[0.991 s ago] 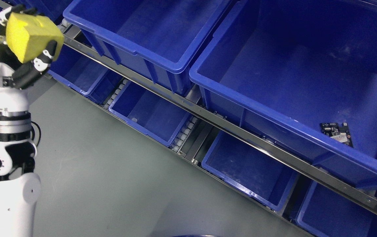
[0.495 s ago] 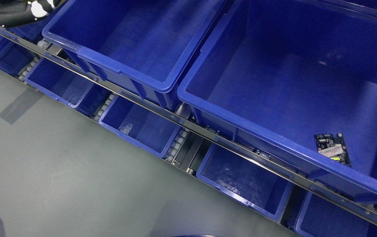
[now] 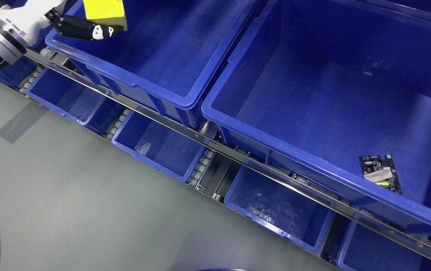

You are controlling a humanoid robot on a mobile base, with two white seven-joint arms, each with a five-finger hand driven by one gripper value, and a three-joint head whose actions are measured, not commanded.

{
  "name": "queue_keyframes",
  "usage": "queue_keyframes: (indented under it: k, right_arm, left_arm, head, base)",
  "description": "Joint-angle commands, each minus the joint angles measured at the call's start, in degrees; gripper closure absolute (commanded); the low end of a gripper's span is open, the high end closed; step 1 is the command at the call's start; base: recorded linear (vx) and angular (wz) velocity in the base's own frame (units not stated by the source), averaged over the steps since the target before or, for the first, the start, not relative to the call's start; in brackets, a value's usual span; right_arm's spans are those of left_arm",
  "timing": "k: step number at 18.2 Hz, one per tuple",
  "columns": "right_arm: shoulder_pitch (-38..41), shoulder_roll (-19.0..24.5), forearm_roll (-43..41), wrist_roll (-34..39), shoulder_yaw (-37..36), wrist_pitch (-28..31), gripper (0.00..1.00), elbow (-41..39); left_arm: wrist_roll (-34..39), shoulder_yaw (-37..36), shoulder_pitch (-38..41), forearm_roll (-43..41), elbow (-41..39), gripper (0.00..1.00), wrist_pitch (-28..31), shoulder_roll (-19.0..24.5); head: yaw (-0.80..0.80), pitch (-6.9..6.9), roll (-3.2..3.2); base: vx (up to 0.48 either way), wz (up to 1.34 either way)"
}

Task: Move yellow foam block to right shelf middle
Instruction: 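Move the left hand over a middle-row blue bin and release the cube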

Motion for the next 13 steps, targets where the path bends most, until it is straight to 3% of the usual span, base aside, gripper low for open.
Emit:
queue_keyframes:
  k: [1, 7, 9, 13]
  right_arm:
    - [1.4, -1.0, 0.18, 0.03, -0.7, -0.04, 0.0, -1.0]
    - [1.31, -1.0, 0.18, 0.03, -0.7, -0.04, 0.0, -1.0]
    - [1.32, -1.0, 0.18, 0.03, -0.7, -0.04, 0.0, -1.0]
    - [1.32, -1.0, 0.18, 0.03, -0.7, -0.04, 0.0, -1.0]
  left_arm:
    - [-0.3, -8.49, -1.82, -6.22, 8.14, 0.48, -0.05, -10.28]
    - [-0.13, -5.17, -1.82, -5.95, 7.88, 0.09, -0.23, -19.69]
    - [-0.13, -2.18, -2.34, -5.95, 7.53, 0.05, -0.23, -21.63]
    - [0.05, 1.16, -3.39, -5.87, 7.27, 0.0, -0.23, -21.55]
  head:
    - [0.0, 0.0, 0.0]
    - [0.0, 0.0, 0.0]
    - [0.0, 0.0, 0.0]
    - [0.0, 0.01, 0.0]
  base:
    - [0.0, 0.0]
    - [0.0, 0.0]
    - [0.0, 0.0]
    - [0.0, 0.0]
